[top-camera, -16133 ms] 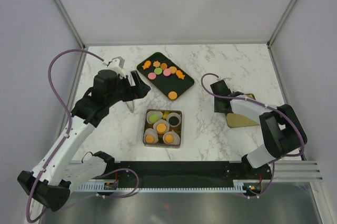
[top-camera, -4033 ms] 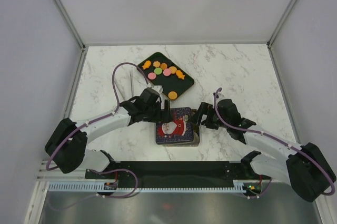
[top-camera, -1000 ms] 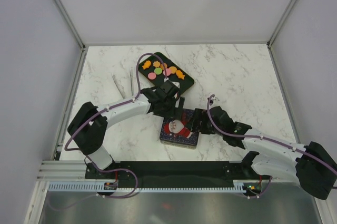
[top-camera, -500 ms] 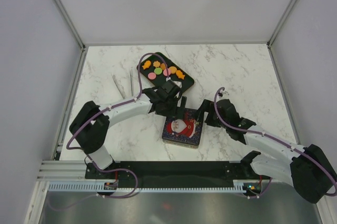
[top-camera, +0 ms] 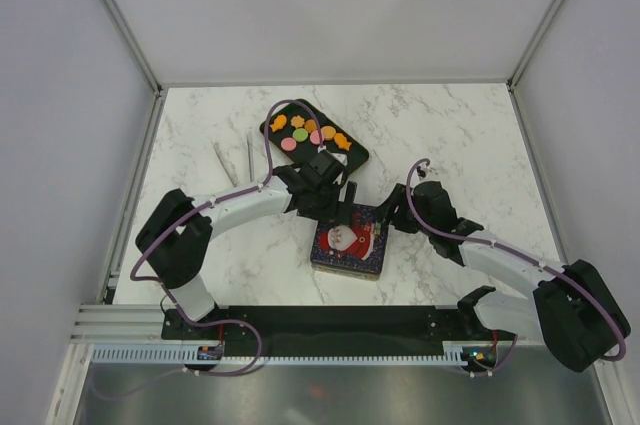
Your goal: Pack the cookies
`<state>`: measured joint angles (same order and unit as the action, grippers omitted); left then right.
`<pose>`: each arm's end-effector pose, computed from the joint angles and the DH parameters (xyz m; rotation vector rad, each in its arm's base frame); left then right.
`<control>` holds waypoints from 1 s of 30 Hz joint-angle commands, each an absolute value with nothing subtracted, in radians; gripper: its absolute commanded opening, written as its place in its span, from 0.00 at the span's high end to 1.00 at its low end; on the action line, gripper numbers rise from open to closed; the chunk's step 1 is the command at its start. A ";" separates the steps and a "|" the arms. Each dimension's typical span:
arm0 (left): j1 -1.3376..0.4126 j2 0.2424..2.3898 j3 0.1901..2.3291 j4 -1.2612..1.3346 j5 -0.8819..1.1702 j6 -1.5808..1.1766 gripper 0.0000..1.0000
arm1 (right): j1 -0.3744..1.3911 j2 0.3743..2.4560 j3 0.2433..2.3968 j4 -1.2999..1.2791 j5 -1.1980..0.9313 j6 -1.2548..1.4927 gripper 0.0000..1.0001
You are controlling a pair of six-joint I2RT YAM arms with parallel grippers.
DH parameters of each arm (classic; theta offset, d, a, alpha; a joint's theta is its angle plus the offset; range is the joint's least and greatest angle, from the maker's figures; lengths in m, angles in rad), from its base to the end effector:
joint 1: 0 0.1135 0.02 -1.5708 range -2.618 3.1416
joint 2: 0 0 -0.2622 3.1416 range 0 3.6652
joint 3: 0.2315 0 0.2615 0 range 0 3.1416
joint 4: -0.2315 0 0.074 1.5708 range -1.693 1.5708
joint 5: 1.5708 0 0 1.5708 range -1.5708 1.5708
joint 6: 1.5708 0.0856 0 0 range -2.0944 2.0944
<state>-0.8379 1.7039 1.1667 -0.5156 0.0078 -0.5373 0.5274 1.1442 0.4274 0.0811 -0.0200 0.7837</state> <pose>0.2559 -0.2853 0.1560 0.4084 2.6777 -0.4637 0.2335 0.1380 0.1355 0.2837 2.2927 0.7293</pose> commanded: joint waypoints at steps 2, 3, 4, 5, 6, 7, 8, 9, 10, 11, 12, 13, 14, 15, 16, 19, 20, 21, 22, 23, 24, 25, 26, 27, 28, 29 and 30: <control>-0.850 1.763 1.163 -0.571 -0.005 -0.497 0.09 | 0.512 1.212 0.388 0.205 -0.055 0.773 0.47; -0.850 1.764 1.164 -0.572 -0.005 -0.497 0.09 | 0.511 1.229 0.377 0.215 -0.061 0.781 0.48; -0.850 1.764 1.164 -0.574 -0.005 -0.497 0.09 | 0.511 1.235 0.370 0.224 -0.069 0.784 0.50; -0.850 1.766 1.167 -0.575 -0.005 -0.494 0.09 | 0.511 1.242 0.364 0.235 -0.072 0.785 0.53; -0.850 1.767 1.169 -0.574 -0.005 -0.495 0.09 | 0.511 1.250 0.348 0.256 -0.075 0.791 0.55; -0.850 1.769 1.172 -0.577 -0.005 -0.495 0.09 | 0.509 1.255 0.339 0.268 -0.081 0.802 0.55; -0.851 1.770 1.172 -0.577 -0.005 -0.495 0.09 | 0.511 1.259 0.331 0.281 -0.086 0.810 0.55; -0.850 1.770 1.172 -0.575 -0.005 -0.495 0.09 | 0.511 1.270 0.318 0.302 -0.090 0.814 0.57; -0.851 1.772 1.173 -0.577 -0.005 -0.495 0.09 | 0.511 1.276 0.311 0.311 -0.094 0.827 0.58; -0.850 1.773 1.175 -0.577 -0.005 -0.495 0.09 | 0.511 1.282 0.304 0.337 -0.104 0.831 0.61; -0.851 1.773 1.175 -0.577 -0.005 -0.494 0.09 | 0.512 1.288 0.287 0.351 -0.107 0.841 0.63; -0.851 1.773 1.177 -0.577 -0.005 -0.492 0.09 | 0.511 1.292 0.281 0.362 -0.118 0.856 0.66; -0.850 1.773 1.178 -0.577 -0.005 -0.492 0.09 | 0.511 1.293 0.273 0.389 -0.126 0.864 0.67; -0.851 1.773 1.181 -0.580 -0.005 -0.491 0.09 | 0.511 1.298 0.255 0.406 -0.136 0.873 0.69; -0.850 1.775 1.181 -0.580 -0.005 -0.491 0.09 | 0.511 1.298 0.244 0.420 -0.144 0.882 0.74; -0.851 1.769 1.193 -0.584 -0.005 -0.488 0.08 | 0.511 1.287 0.213 0.454 -0.156 0.910 0.81; -0.850 1.766 1.203 -0.586 -0.005 -0.486 0.08 | 0.511 1.282 0.206 0.466 -0.161 0.914 0.84; -0.850 1.760 1.207 -0.589 -0.005 -0.483 0.07 | 0.512 1.273 0.190 0.475 -0.170 0.926 0.85; -0.850 1.758 1.212 -0.591 -0.005 -0.483 0.07 | 0.515 1.267 0.183 0.483 -0.175 0.937 0.87; -0.850 1.755 1.222 -0.592 -0.005 -0.480 0.06 | 0.529 1.263 0.172 0.492 -0.178 0.943 0.89; -0.851 1.749 1.230 -0.597 -0.005 -0.480 0.06 | 0.538 1.250 0.169 0.492 -0.172 0.957 0.91; -0.850 1.749 1.236 -0.598 -0.008 -0.477 0.05 | 0.551 1.243 0.164 0.494 -0.163 0.965 0.94; -0.850 1.749 1.249 -0.601 -0.009 -0.473 0.05 | 0.583 1.235 0.161 0.495 -0.155 0.974 0.95; -0.850 1.749 1.256 -0.607 -0.011 -0.471 0.05 | 0.606 1.218 0.155 0.495 -0.141 0.997 0.95; -0.848 1.749 1.261 -0.612 -0.012 -0.469 0.04 | 0.633 1.210 0.156 0.492 -0.105 1.009 0.95; -0.848 1.750 1.270 -0.612 -0.011 -0.466 0.04 | 0.697 1.203 0.160 0.486 -0.075 1.026 0.96; -0.848 1.752 1.275 -0.614 -0.011 -0.465 0.04 | 0.730 1.190 0.161 0.486 -0.051 1.041 0.97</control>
